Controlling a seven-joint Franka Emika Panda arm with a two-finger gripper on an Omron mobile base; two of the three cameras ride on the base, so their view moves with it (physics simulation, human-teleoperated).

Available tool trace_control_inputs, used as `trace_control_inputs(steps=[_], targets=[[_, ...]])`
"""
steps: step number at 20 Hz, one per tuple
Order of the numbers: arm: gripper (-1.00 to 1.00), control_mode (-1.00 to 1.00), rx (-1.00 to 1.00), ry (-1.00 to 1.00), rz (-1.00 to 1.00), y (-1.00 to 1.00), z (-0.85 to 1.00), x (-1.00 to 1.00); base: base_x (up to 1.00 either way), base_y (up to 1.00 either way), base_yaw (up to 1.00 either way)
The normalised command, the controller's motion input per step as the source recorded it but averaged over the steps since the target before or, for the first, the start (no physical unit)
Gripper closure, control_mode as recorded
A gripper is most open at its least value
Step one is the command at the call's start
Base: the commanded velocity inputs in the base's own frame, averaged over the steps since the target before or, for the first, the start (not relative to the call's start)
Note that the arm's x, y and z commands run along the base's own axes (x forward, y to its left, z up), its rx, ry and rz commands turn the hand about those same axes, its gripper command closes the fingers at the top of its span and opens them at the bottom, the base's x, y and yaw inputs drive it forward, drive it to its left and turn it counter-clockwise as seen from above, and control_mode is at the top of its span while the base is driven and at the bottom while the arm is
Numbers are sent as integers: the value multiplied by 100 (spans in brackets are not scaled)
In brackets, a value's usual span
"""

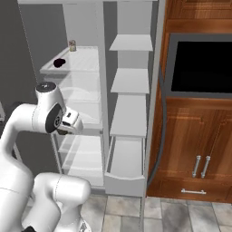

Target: Take the eggplant and kiwi from the fridge shelf and place them in the freezer drawer to begin freezing them.

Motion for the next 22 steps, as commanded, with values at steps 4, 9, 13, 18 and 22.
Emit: trace_control_inputs(steps=[4,9,13,18,22], targets=[[100,-100,-4,3,-5,-66,-45,26,0,0,0],[100,-100,0,11,-5,-82,-39,39,0,0,0],[100,-100,0,15,-9,-70,-50,51,0,0,0],[100,-100,0,19,-13,-42,-63,67,0,0,0],[100,-100,0,18,-16,-18,-52,58,0,0,0]])
